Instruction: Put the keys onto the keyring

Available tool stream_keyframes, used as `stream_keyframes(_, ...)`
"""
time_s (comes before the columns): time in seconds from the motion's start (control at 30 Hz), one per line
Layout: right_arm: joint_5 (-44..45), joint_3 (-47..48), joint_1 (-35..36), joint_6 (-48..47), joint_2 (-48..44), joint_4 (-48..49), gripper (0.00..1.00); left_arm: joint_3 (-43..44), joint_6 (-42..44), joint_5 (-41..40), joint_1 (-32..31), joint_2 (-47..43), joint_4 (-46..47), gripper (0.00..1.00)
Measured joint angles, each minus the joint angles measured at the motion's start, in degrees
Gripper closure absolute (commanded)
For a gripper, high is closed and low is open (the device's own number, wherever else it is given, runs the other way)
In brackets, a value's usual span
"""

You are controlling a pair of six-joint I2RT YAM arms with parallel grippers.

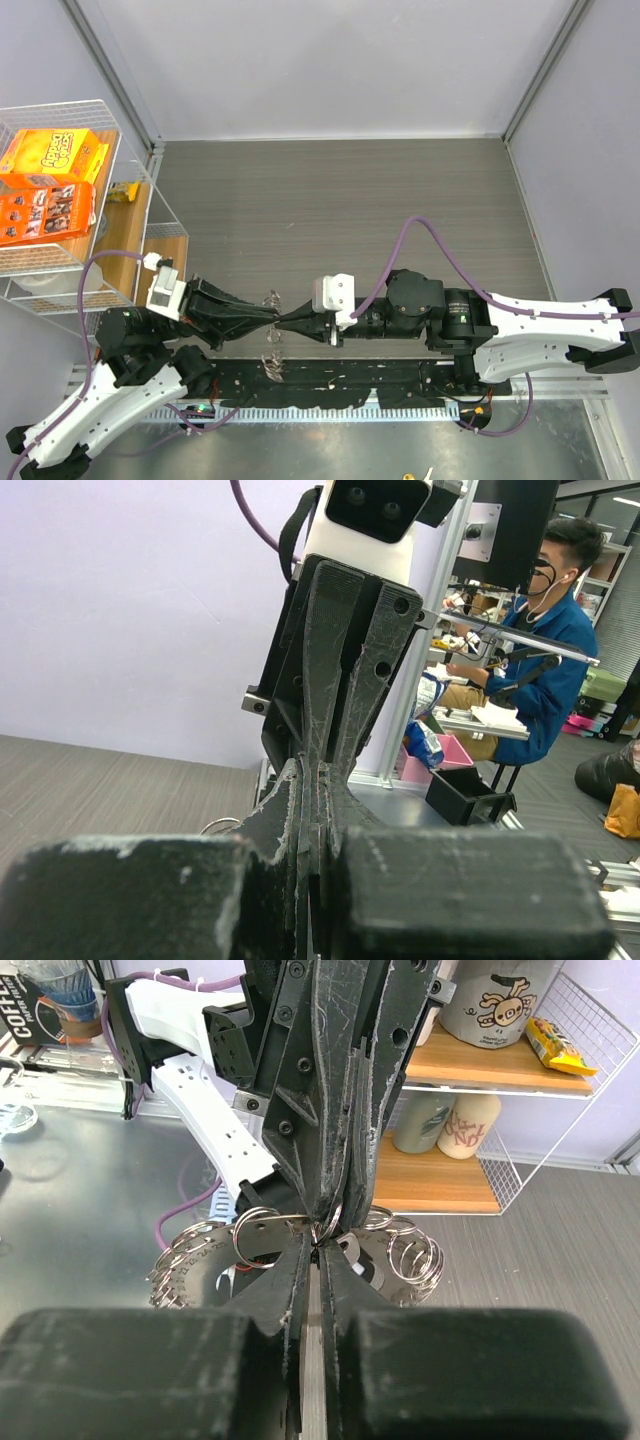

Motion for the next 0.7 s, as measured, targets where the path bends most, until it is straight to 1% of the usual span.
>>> stream_keyframes(0.03, -0.07, -0.02, 0.0, 0.0, 0.0, 0.04, 0.95, -0.02, 0.02, 0.0, 0.0, 0.0, 0.07, 1.0)
stream_keyframes(0.37, -0.94, 0.02, 0.0, 0.0, 0.11, -0.39, 0.94, -0.79, -0.02, 0.48, 0.0, -0.68, 0.61, 1.0)
stream_keyframes(0.63, -0.26, 2.05, 0.09, 0.07, 0.74, -3.91, 0.95, -0.85, 0.0, 1.99, 0.0, -0.74, 0.55, 1.0)
stream_keyframes(0.67, -0.15, 2.27, 0.15, 0.11, 0.79, -4.42, 0.95, -0.85, 0.0, 2.4, 0.0, -0.7, 0.44, 0.99)
stream_keyframes(0.7, -0.11, 2.43, 0.17, 0.15, 0.81, -4.83, 0.95, -0.85, 0.0, 2.71, 0.0, -0.61, 0.39, 0.94)
